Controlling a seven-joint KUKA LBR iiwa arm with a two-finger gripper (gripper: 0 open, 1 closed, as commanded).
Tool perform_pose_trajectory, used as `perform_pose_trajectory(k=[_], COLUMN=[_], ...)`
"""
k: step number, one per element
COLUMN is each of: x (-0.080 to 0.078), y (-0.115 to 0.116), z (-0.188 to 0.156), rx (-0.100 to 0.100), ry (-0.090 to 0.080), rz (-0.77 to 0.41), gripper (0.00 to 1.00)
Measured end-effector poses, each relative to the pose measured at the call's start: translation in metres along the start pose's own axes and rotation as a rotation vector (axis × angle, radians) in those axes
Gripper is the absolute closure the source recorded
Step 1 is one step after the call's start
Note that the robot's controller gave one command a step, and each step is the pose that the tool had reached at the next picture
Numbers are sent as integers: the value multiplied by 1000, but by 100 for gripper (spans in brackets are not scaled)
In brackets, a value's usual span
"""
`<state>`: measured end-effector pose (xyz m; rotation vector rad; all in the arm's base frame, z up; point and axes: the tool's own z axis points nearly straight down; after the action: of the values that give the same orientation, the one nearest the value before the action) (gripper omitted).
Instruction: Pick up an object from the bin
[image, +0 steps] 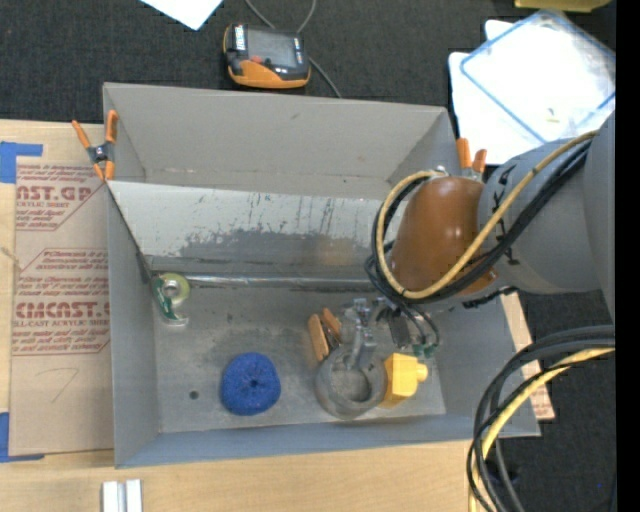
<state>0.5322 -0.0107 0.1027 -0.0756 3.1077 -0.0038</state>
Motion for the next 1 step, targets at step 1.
perform_pose_trajectory(k=[1], x=[0], y=[0], z=[0], rx=[0], ry=[0], rz=[0], gripper=[100])
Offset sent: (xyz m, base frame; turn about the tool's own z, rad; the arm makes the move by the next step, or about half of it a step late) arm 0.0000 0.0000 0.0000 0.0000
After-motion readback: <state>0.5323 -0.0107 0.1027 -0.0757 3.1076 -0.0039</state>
